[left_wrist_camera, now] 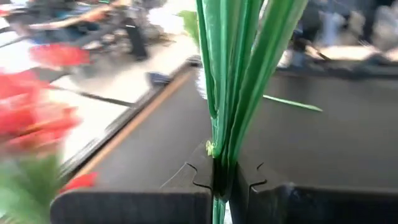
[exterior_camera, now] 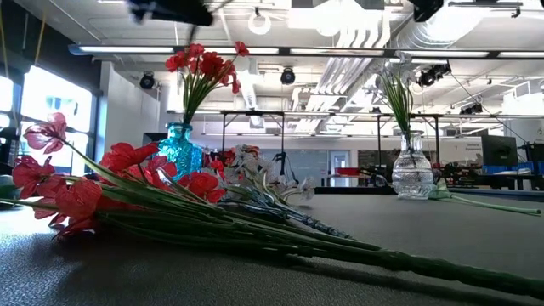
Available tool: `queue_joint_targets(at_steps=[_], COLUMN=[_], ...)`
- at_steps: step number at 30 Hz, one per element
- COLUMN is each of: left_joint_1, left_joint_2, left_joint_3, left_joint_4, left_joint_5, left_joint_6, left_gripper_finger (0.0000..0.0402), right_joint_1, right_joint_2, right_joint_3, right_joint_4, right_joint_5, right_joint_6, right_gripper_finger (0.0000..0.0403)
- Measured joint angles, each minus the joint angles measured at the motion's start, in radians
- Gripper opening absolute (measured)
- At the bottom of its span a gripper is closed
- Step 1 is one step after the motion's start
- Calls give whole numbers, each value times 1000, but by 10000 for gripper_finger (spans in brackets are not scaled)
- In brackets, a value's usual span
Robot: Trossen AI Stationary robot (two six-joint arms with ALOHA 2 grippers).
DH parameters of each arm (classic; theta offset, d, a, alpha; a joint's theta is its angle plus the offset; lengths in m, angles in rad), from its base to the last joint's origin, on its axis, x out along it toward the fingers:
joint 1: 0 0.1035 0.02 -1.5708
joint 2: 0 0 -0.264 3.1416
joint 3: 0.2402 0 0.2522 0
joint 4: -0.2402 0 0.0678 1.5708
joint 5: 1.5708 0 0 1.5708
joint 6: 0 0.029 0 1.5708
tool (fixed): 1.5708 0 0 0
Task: Sort flowers into vase by color
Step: Put the bottom right red flowers into the blue vase
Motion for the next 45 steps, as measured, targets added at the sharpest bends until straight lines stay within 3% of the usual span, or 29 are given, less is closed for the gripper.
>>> queue_joint_targets(at_steps=[4,7,12,17,28,34,41,45], left_joint_1=[16,54,124,190,344,381,392,392], left_joint_2=[-186,-292,-406,-454,-408,-359,-348,-384], left_joint_3=[-142,-249,-388,-441,-442,-442,-442,-428], left_joint_4=[55,153,400,581,530,521,484,355], left_joint_5=[-102,-122,-110,-2,23,97,100,100], left_joint_6=[-5,59,209,318,286,203,188,126], left_gripper_finger=[1,1,1,1,12,32,87,130], right_joint_1=[5,-5,-26,-47,-52,-52,-51,-51], right_joint_2=[52,107,203,261,271,271,271,271], right_joint_3=[0,0,0,0,0,0,0,0], right_joint_4=[-5,5,113,178,198,198,198,196], right_joint_5=[13,13,13,5,3,3,3,2], right_joint_6=[36,44,42,42,44,44,50,66], right_gripper_finger=[187,180,170,165,165,165,165,165])
